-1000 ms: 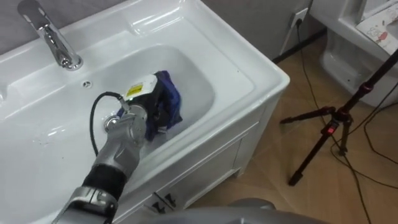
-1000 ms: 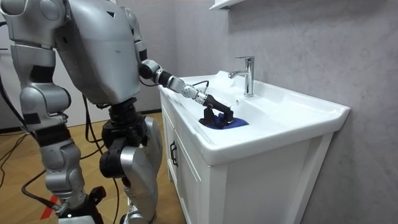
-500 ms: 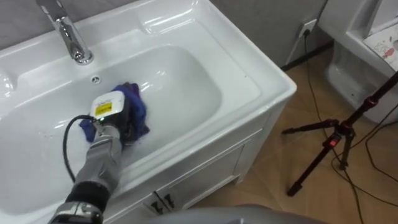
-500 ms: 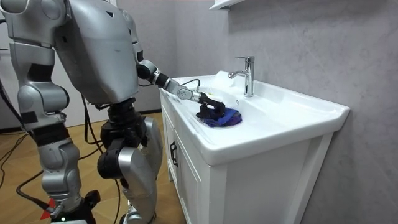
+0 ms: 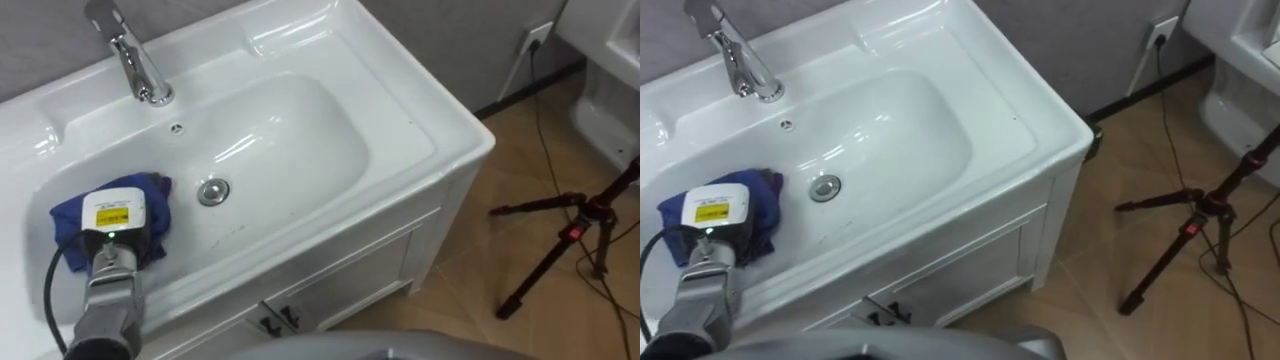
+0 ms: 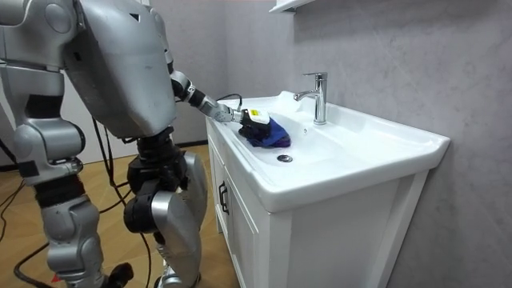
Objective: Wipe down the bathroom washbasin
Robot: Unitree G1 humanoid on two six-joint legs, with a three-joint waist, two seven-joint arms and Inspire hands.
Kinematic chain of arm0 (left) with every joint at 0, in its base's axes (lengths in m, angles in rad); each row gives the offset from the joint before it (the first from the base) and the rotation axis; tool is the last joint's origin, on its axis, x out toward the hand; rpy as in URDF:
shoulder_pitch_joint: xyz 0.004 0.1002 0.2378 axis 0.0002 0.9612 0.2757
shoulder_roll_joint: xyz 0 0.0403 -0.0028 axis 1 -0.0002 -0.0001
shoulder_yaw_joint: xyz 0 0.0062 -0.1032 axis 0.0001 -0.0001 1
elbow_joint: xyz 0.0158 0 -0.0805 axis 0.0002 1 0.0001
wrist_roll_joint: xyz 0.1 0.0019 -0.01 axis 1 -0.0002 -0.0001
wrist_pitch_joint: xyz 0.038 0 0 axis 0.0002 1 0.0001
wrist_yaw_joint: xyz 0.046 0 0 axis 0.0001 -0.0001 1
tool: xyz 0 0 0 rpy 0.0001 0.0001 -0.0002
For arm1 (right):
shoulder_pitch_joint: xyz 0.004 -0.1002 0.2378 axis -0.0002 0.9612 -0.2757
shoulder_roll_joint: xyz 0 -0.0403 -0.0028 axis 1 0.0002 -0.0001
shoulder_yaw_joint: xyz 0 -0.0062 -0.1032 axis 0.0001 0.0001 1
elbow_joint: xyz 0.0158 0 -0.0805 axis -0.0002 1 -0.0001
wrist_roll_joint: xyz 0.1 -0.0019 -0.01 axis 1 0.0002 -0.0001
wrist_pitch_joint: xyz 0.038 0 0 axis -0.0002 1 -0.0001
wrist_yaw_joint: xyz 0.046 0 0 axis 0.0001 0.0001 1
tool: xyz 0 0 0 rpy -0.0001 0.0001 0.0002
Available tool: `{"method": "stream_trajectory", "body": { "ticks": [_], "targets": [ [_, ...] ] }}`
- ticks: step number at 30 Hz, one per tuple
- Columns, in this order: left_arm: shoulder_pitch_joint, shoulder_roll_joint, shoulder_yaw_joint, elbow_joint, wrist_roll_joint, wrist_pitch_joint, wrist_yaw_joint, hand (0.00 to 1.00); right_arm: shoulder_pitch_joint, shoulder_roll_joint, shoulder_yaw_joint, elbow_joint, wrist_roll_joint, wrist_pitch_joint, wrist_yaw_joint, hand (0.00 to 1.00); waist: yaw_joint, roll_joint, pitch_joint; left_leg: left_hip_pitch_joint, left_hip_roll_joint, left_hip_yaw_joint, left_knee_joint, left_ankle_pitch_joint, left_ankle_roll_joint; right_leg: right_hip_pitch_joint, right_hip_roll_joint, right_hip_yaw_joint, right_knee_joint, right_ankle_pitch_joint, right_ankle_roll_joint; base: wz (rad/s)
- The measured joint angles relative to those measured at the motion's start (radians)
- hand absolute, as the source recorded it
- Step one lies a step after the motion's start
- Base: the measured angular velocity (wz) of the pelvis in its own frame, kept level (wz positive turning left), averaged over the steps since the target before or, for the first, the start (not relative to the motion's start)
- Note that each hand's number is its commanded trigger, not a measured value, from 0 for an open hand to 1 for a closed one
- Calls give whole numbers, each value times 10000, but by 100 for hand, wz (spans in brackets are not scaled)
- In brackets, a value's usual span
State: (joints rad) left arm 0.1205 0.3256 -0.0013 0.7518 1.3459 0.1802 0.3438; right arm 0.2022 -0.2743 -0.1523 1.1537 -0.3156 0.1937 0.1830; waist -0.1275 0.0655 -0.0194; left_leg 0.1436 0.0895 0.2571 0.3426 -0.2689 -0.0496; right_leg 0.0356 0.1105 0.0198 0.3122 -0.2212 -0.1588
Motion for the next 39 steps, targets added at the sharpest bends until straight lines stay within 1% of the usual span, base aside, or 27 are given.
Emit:
{"method": "stream_trajectory", "body": {
  "ticks": [1, 2, 3, 4, 6, 8, 9, 10, 12, 14, 15, 16, 17, 18, 19, 20, 22, 23, 24, 25, 29, 31, 33, 36, 37, 39],
  "targets": [
    [52, 95, 41, 10, 0, -67, 12, 100, -13, -45, -155, -1, 3, -54, -68, 0, 11, 42, 4, 10, -33, -127, -64, 23, -6, -9, 6, 3, 36, -11, -22, 0],
    [54, 114, 81, 20, -1, -91, 13, 100, -29, -48, -240, 0, 8, -81, -99, 0, 17, 51, 7, 17, -58, -169, -122, 54, 7, -13, 6, 4, 84, -11, -26, 0],
    [55, 138, 182, 45, 0, -168, 13, 100, -49, -54, -290, 2, 10, -189, -184, 0, 96, 58, 10, 82, -105, -212, -274, 132, 37, -32, 1, 30, 119, -15, -36, 0],
    [51, 159, 326, 54, 17, -291, 35, 100, -44, -53, -292, 9, -1, -313, -202, 0, 188, 74, 9, 118, -116, -260, -373, 175, 12, -32, 1, 16, 117, -12, -61, 0],
    [52, 253, 386, 67, 10, -410, 134, 100, -49, -67, -295, 6, -2, -396, -215, 0, 324, 115, 8, 81, -125, -401, -367, 191, -4, -31, 1, -9, 93, -5, -85, 5],
    [54, 364, 389, 22, 21, -566, 195, 100, -49, -80, -298, 43, -26, -491, -276, 0, 499, 243, 28, 10, -142, -587, -391, 208, -28, -31, 1, -42, 65, 4, -103, 7],
    [27, 435, 390, -97, 22, -593, 171, 100, -56, -81, -298, 47, -33, -529, -286, 0, 513, 271, 4, -10, -149, -712, -384, 208, -29, -29, 1, -94, 50, 4, -104, 12],
    [47, 465, 392, -135, 24, -593, 152, 100, -45, -82, -298, 50, -32, -556, -283, 0, 534, 350, 10, -20, -145, -730, -398, 210, -30, -34, 0, -157, 15, 4, -105, 14],
    [69, 472, 436, -214, 26, -594, 47, 100, -67, -60, -298, 51, -10, -649, -277, 0, 558, 428, 8, -52, -138, -737, -391, 211, -30, -47, -19, -297, 8, -7, -121, 15],
    [73, 477, 685, -362, 17, -611, -31, 100, -97, -45, -297, 48, 20, -673, -280, 0, 571, 443, 5, -169, -133, -790, -353, 210, -30, -160, -42, -419, 55, -33, -158, 16],
    [55, 518, 788, -516, 8, -631, -77, 100, -87, -52, -296, 47, 75, -685, -291, 0, 568, 453, 5, -296, -126, -903, -323, 209, -30, -225, -55, -543, 64, -36, -171, 24],
    [89, 669, 787, -770, 10, -686, -160, 100, -97, -69, -297, 54, 154, -691, -293, 0, 578, 535, 12, -449, -135, -1045, -283, 208, -31, -376, -56, -580, 146, -49, -196, 25],
    [93, 764, 787, -862, 9, -717, -224, 100, -103, -82, -297, 56, 192, -699, -293, 0, 590, 474, -1, -523, -134, -1074, -251, 207, -31, -441, -57, -603, 177, -51, -200, 19],
    [86, 972, 787, -979, 15, -780, -280, 100, -77, -118, -295, 48, 236, -722, -297, 0, 626, 549, -4, -673, -123, -1122, -177, 208, -30, -543, -58, -654, 205, -33, -235, 15],
    [73, 1150, 787, -1123, 15, -788, -328, 100, -70, -172, -294, 117, 433, -744, -294, 0, 645, 601, 27, -759, -132, -1303, -110, 208, -31, -580, -62, -720, 232, -29, -252, 15],
    [74, 1235, 787, -1187, 17, -788, -337, 100, -51, -200, -291, 129, 535, -746, -292, 0, 660, 603, 40, -817, -134, -1346, -61, 208, -31, -610, -67, -754, 248, -32, -260, 12],
    [101, 1473, 788, -1421, 15, -788, -381, 100, 7, -368, -274, 141, 947, -758, -288, 0, 790, 676, 98, -883, -150, -1473, -3, 209, -31, -677, -81, -806, 337, -51, -288, 8],
    [128, 1529, 789, -1490, 10, -788, -409, 100, 22, -409, -274, 143, 1030, -763, -288, 0, 799, 712, 102, -911, -158, -1513, 13, 209, -32, -705, -88, -824, 362, -55, -292, 9],
    [160, 1658, 795, -1549, 10, -787, -423, 100, 31, -473, -274, 153, 1160, -808, -287, 0, 804, 768, 111, -985, -175, -1519, 30, 227, -57, -777, -124, -893, 427, -68, -302, 14],
    [160, 1746, 866, -1590, 10, -787, -432, 100, 29, -484, -271, 244, 1219, -922, -288, 0, 800, 776, 133, -1011, -192, -1524, 18, 245, -85, -837, -153, -946, 516, -108, -298, 16],
    [239, 1745, 1349, -1999, 2, -782, -624, 100, 63, -475, -246, 570, 1552, -1085, -267, 0, 861, 743, 142, -1074, -177, -1521, -6, 259, -75, -872, -145, -1018, 527, -167, -259, 18],
    [258, 1743, 1530, -2209, -15, -764, -817, 100, -5, -478, -169, 855, 1583, -1101, -274, 0, 921, 670, 143, -1077, -180, -1533, -39, 291, -56, -860, -162, -1087, 518, -183, -230, 12],
    [258, 1731, 1528, -2417, -129, -762, -939, 100, -64, -478, -129, 992, 1598, -1117, -265, 0, 833, 587, 143, -1116, -176, -1532, -58, 291, -56, -847, -193, -1244, 494, -180, -235, 24],
    [255, 1728, 1527, -2712, -224, -764, -1013, 100, -196, -475, 141, 1141, 1718, -1239, -285, 0, 804, 398, 221, -1090, -168, -1532, -82, 291, -57, -811, -202, -1297, 484, -148, -288, 9],
    [255, 1718, 1521, -2921, -229, -766, -1134, 100, -262, -464, 161, 1151, 1790, -1358, -277, 0, 797, 326, 244, -1074, -167, -1536, -75, 291, -58, -795, -202, -1296, 480, -147, -289, 0],
    [255, 1711, 1425, -3324, -235, -770, -1246, 100, -224, -461, 312, 1161, 1888, -1496, -270, 0, 782, 239, 249, -1072, -167, -1535, -49, 290, -58, -778, -209, -1326, 455, -144, -283, 3]
  ]
}}
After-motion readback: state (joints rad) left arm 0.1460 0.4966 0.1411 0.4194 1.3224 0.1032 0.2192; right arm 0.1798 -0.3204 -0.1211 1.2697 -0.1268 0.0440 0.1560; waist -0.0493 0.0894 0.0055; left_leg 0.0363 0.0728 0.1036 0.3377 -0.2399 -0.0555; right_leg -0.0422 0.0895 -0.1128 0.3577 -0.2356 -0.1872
